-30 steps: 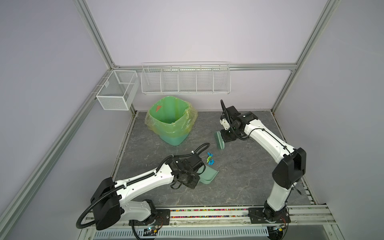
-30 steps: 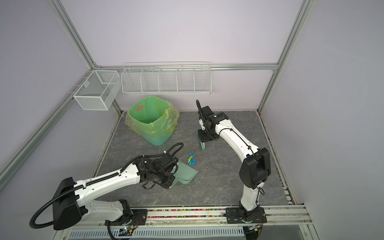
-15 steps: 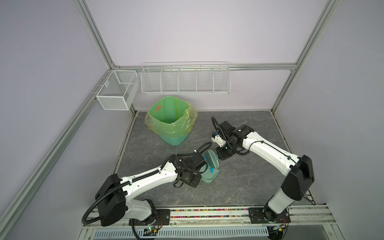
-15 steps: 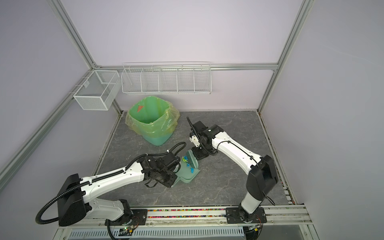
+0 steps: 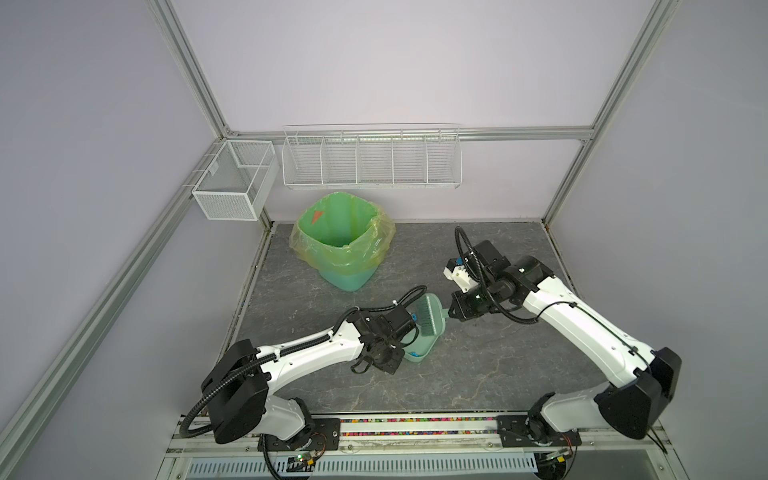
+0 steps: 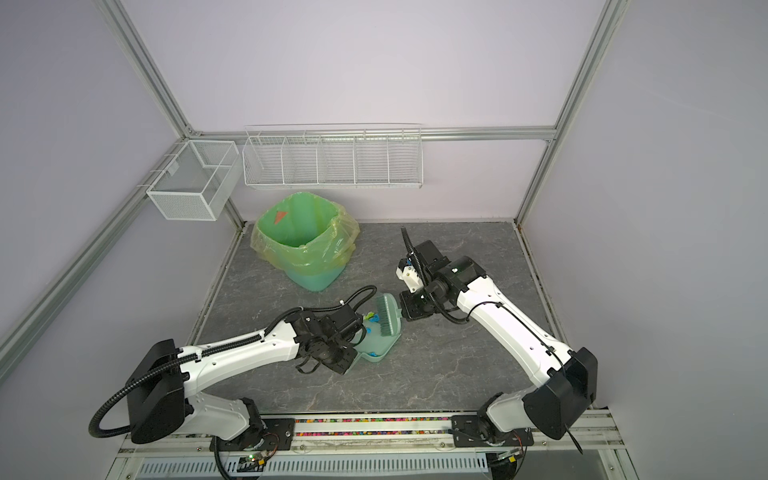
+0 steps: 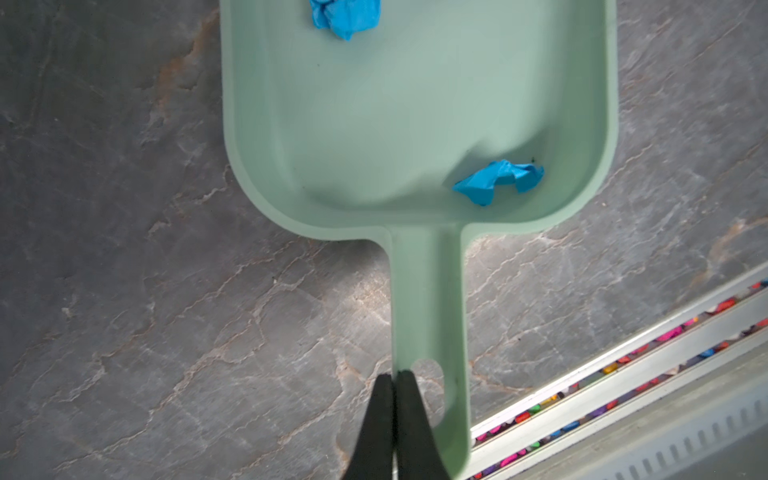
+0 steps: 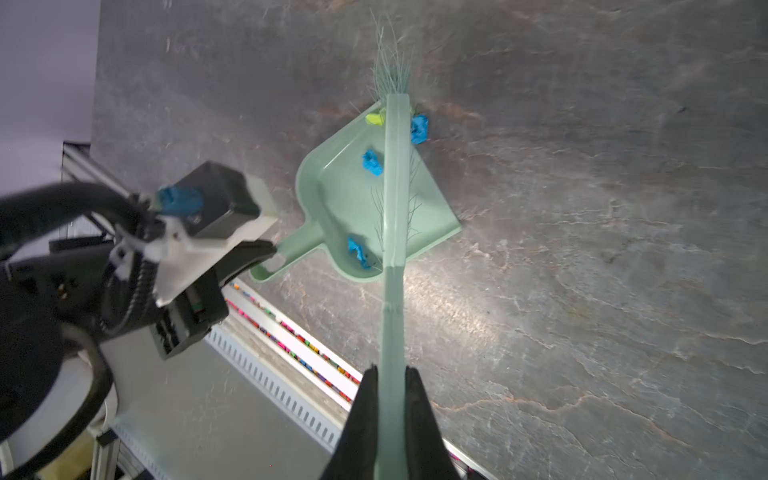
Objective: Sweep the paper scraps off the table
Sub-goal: 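Sweep the blue and lime-green scraps into the dustpan with the right brush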
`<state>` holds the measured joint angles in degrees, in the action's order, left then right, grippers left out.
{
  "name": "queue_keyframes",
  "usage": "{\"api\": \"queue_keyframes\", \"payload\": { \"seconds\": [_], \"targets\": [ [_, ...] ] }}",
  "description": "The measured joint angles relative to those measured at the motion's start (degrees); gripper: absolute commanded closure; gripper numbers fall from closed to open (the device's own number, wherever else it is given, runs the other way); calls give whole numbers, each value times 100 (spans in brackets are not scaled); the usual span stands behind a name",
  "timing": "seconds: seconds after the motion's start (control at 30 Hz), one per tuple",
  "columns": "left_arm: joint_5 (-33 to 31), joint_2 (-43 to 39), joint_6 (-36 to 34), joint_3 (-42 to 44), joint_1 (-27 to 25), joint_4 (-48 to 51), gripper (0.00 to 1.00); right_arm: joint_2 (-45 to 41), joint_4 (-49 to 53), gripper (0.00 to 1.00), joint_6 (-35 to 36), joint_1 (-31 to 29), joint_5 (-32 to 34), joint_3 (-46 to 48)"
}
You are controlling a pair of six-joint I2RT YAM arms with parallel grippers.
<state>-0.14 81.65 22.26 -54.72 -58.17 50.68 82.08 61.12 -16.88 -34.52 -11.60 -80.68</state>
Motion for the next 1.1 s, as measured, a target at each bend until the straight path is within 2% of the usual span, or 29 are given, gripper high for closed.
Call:
{"api": "queue_keyframes", "payload": {
  "seconds": [0.2,0.47,0.63,0.8,0.93,1.1],
  "targets": [
    [0,-15,2,103,142,-61,100,492,-1027,93,-439,435,-57,-181],
    [0,-15,0,105,223,-90,100,1615,-2302,93,-979,455,-382,-496],
    [0,-15,-4,105,323,-90,100,1897,-2688,93,-1189,428,-503,-330],
    [-11,-13,-37,105,382,-92,100,1314,-2734,93,-1309,63,-192,409],
    [-22,68,-52,105,398,-116,100,306,-2647,93,-1504,-363,-72,968],
    [-24,240,-131,105,417,-125,100,-619,-2579,93,-1768,-540,131,1300]
  ]
}}
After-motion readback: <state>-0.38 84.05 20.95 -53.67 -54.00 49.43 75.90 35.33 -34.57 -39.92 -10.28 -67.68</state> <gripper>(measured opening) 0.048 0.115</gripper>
